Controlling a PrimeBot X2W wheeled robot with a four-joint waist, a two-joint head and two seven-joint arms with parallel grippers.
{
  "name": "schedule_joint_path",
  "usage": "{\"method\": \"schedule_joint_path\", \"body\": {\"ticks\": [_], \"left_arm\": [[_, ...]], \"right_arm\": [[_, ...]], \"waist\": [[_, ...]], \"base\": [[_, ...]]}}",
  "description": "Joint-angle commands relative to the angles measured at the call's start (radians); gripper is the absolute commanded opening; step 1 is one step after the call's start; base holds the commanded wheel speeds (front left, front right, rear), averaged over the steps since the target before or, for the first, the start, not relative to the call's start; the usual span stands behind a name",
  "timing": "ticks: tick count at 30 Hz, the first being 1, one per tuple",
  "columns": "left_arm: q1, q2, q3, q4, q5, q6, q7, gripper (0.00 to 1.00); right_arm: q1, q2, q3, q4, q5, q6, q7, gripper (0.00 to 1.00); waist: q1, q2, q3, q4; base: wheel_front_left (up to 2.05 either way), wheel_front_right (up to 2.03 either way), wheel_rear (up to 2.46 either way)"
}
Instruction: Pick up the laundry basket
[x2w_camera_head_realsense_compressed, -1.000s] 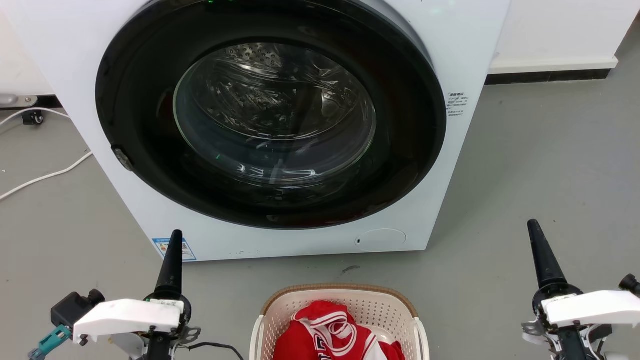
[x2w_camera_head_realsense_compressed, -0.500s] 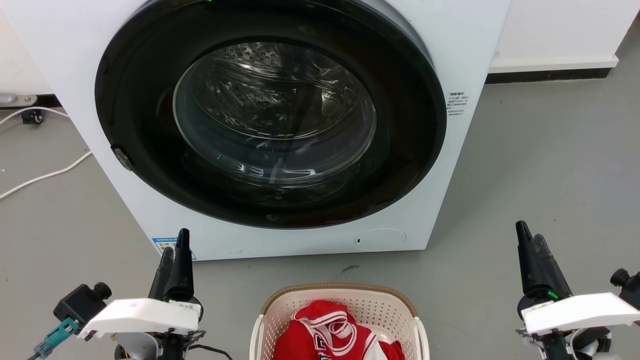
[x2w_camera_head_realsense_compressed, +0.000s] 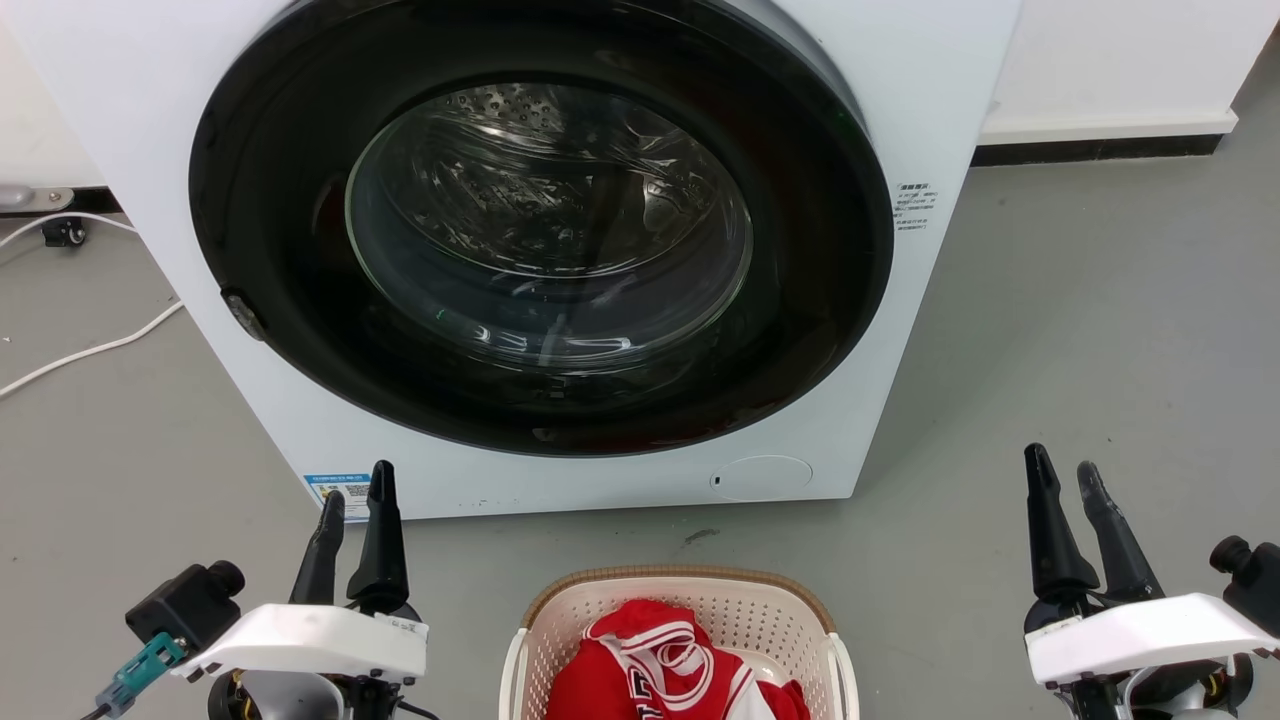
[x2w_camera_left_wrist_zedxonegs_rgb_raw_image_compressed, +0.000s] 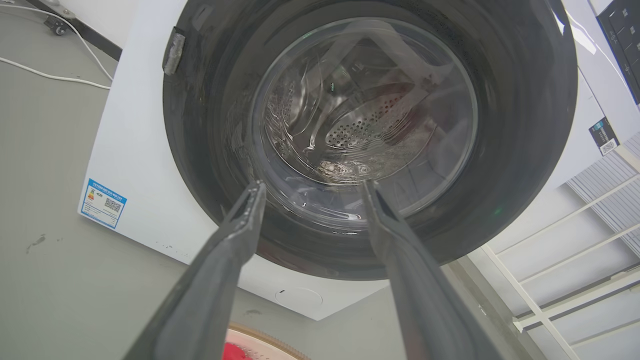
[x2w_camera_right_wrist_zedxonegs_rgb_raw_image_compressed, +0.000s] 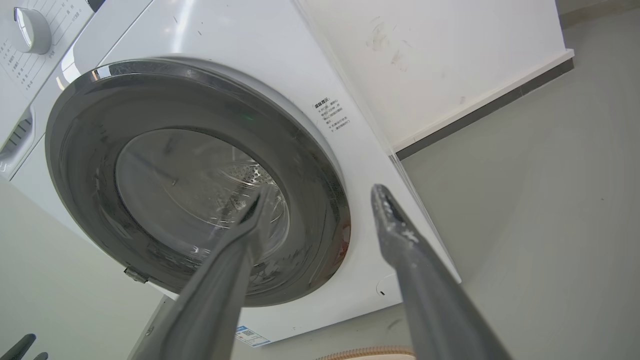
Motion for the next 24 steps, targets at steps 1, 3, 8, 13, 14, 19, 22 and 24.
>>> {"method": "schedule_joint_path", "body": {"ticks": [1, 3, 8, 13, 14, 19, 22, 24], "left_arm": [[0.0, 0.003, -0.004, -0.018, 0.04, 0.004, -0.011, 1.0], [0.001, 0.003, -0.006, -0.018, 0.054, 0.005, -0.014, 1.0], [0.006, 0.004, -0.016, -0.019, 0.132, 0.009, -0.031, 1.0], [0.011, 0.004, -0.02, -0.02, 0.177, 0.013, -0.042, 1.0], [0.011, 0.004, -0.021, -0.021, 0.188, 0.014, -0.046, 1.0], [0.016, 0.004, -0.027, -0.021, 0.241, 0.017, -0.057, 1.0], [0.019, 0.004, -0.033, -0.02, 0.273, 0.021, -0.066, 1.0], [0.021, 0.004, -0.035, -0.02, 0.294, 0.024, -0.07, 1.0]], "right_arm": [[-0.004, -0.004, 0.004, -0.023, -0.04, 0.0, -0.012, 1.0], [-0.002, -0.004, 0.004, -0.026, -0.055, 0.0, -0.016, 1.0], [0.009, -0.004, 0.01, -0.033, -0.132, 0.0, -0.033, 1.0], [0.015, -0.005, 0.013, -0.037, -0.181, 0.0, -0.044, 1.0], [0.016, -0.005, 0.014, -0.039, -0.192, 0.0, -0.047, 1.0], [0.025, -0.005, 0.02, -0.043, -0.244, 0.0, -0.06, 1.0], [0.03, -0.005, 0.02, -0.045, -0.272, 0.0, -0.067, 1.0], [0.033, -0.005, 0.022, -0.047, -0.294, 0.0, -0.072, 1.0]], "waist": [[0.0, 0.0, 0.0, 0.0], [0.0, 0.0, 0.001, 0.001], [0.0, 0.0, 0.002, 0.001], [0.0, 0.0, 0.003, 0.001], [0.0, 0.0, 0.003, 0.001], [0.0, 0.0, 0.004, 0.001], [0.0, 0.0, 0.004, 0.002], [0.0, 0.0, 0.004, 0.001]], "base": [[0.0, 0.0, 0.0], [0.0, 0.0, 0.0], [0.0, 0.0, 0.0], [0.0, 0.0, 0.0], [0.0, 0.0, 0.0], [0.0, 0.0, 0.0], [0.0, 0.0, 0.0], [0.0, 0.0, 0.0]]}}
